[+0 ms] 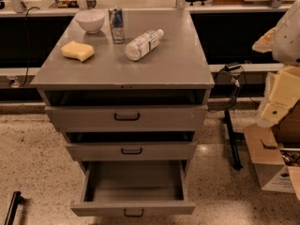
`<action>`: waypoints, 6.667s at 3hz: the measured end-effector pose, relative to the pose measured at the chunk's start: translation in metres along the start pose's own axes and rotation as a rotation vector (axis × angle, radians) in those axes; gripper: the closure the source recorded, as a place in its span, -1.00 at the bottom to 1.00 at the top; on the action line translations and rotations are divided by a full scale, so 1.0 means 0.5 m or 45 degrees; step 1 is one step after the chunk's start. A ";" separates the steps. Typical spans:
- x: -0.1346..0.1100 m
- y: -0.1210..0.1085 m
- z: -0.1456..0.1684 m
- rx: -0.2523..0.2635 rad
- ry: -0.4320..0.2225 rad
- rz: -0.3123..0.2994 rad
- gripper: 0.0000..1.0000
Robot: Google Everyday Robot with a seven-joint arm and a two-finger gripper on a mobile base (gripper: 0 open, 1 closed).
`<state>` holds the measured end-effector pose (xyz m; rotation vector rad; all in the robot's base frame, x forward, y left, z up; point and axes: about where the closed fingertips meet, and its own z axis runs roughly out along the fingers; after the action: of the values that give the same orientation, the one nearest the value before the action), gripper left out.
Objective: Close bottom drawer
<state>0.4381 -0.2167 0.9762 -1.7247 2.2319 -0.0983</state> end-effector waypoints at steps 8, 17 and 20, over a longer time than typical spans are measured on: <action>0.052 0.179 0.482 -0.075 -0.599 -0.042 -1.00; -0.018 0.265 1.039 -0.022 -0.874 0.041 -0.16; -0.013 0.299 1.104 -0.110 -0.929 0.140 1.00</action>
Offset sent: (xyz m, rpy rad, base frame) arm 0.0163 -0.0033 -0.0489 0.0219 0.0036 0.0253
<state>0.4603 -0.0941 0.4180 -1.3623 1.7805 0.5671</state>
